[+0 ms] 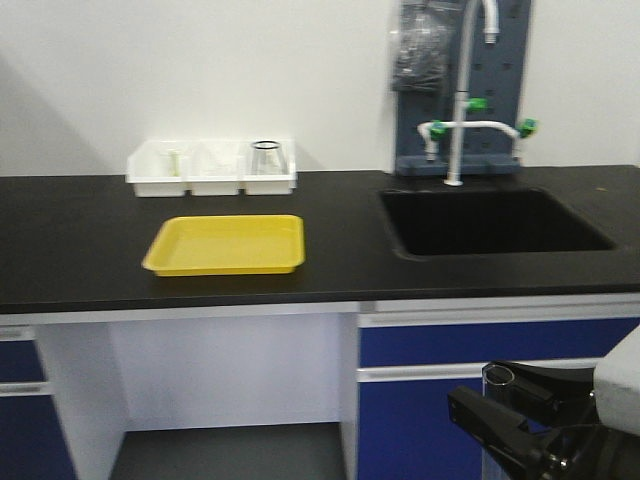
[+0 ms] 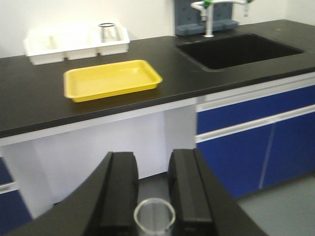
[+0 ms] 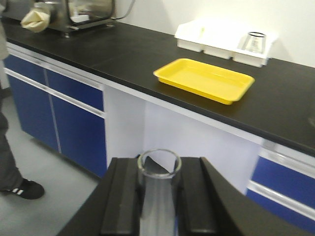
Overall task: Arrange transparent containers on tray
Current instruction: 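Drive the base to the yellow tray while holding both tubes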
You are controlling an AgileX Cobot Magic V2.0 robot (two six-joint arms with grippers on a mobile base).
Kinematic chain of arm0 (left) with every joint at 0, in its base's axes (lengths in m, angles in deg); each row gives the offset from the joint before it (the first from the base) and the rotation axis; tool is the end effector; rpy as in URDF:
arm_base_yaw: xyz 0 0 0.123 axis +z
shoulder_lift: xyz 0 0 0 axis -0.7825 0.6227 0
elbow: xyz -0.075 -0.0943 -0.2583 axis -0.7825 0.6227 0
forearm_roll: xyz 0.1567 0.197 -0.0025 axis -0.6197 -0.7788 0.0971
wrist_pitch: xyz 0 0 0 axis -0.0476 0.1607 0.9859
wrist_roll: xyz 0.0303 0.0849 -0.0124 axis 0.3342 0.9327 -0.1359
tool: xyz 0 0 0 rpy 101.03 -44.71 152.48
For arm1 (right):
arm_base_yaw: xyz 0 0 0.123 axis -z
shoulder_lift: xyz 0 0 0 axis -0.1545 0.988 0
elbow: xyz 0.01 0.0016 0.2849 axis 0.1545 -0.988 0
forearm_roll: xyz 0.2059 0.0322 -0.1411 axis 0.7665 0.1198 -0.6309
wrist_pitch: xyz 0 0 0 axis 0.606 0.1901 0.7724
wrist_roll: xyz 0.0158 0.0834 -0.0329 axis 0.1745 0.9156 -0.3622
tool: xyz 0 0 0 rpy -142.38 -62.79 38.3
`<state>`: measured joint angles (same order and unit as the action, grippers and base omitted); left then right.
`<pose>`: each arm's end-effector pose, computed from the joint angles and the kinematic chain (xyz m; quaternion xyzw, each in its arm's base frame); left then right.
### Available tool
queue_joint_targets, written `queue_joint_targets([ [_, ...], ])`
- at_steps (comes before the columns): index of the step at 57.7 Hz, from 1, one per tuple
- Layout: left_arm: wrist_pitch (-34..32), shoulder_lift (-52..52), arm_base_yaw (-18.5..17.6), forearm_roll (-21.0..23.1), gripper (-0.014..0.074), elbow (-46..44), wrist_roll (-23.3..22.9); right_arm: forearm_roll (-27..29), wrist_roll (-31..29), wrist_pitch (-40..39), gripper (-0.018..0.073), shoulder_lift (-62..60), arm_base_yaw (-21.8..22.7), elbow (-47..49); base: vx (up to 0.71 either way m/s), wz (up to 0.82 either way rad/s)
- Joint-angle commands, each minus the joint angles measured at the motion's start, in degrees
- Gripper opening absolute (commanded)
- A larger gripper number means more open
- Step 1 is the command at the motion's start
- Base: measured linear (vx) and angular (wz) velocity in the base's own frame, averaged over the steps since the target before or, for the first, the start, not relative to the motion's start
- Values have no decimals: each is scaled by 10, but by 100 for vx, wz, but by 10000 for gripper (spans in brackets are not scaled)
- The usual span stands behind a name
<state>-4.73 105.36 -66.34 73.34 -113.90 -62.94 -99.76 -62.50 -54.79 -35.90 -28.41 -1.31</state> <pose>0.1182 -0.0278 0.3251 0.0645 0.7686 -0.0874 0.6305 0.1465 0.1080 0.3439 -0.2643 0.7269 0.1688 0.6110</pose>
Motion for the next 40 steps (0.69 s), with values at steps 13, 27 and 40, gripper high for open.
queue_joint_targets([
  [13,-44,2,-3,3,-6,-15,-2,-3,-6,-46,-13,-6,2,18,18,54],
  [27,-44,2,-3,3,-6,-15,-2,-3,-6,-46,-13,-6,2,18,25,42],
  [40,-42,2,-3,3,-6,-15,-2,-3,-6,-46,-13,-6,2,18,31,31],
])
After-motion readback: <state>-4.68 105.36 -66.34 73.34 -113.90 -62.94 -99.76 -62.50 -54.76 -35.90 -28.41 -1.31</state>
